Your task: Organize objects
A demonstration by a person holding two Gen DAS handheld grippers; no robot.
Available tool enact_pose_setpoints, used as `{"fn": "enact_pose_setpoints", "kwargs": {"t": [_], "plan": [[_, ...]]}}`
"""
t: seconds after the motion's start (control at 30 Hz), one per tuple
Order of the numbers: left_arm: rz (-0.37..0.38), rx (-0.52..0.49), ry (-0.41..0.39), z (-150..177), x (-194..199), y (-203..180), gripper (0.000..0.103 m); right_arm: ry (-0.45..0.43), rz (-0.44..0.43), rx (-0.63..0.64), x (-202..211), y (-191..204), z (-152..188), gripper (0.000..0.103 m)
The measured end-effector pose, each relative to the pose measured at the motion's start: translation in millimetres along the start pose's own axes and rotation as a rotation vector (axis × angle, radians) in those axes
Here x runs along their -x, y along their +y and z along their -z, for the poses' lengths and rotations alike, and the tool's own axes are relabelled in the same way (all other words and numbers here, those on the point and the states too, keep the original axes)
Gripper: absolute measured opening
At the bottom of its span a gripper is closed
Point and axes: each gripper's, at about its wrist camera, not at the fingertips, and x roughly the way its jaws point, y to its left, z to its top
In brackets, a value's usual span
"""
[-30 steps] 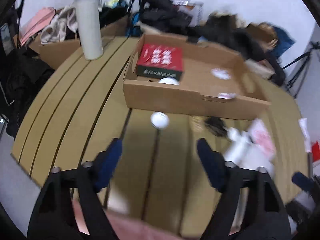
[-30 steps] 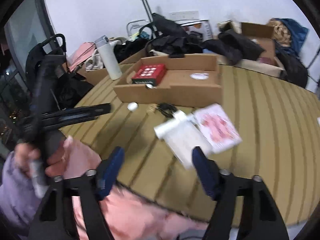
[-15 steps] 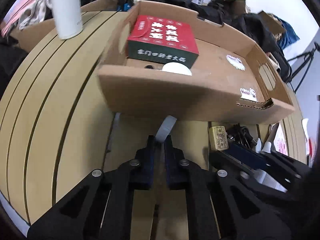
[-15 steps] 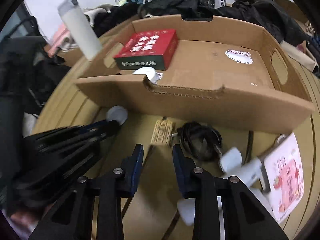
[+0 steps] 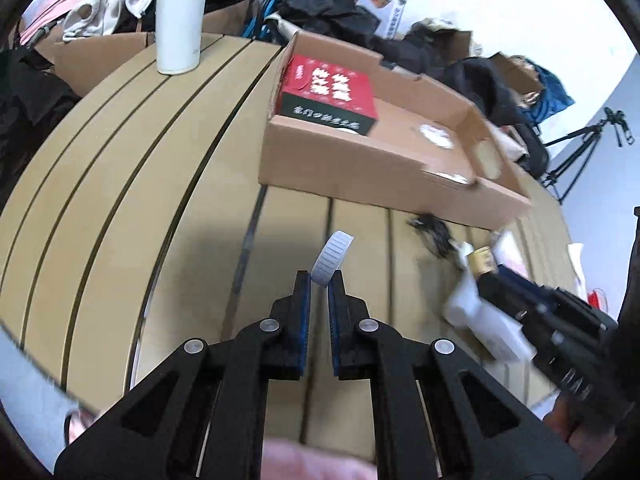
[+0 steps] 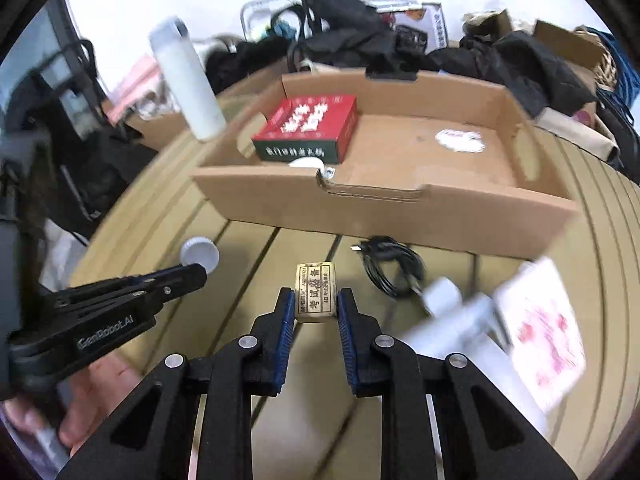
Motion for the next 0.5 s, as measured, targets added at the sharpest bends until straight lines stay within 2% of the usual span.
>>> {"fn": "enact_pose_setpoints", "kwargs": {"t": [0.13,0.27,0.43,0.5], "plan": [[0.048,-0.024,-0.031,23,50,-23,0.005,-0.058,0.001,0.010,61,-9,17,0.024],[0.110,-0.090,-0.079,45,94,-60,0.005,-0.114,0.010,-0.001,108,-18,35,0.024],[0.135,-0.113,-0.090,49,108,-80,0.005,-0.144,0.009,-0.031,131,-29,49,0.024],[0.151,-0.129,-0.077,40,107,-87,0.005,-0.151,0.007,-0.042,135,-33,49,0.024]]}}
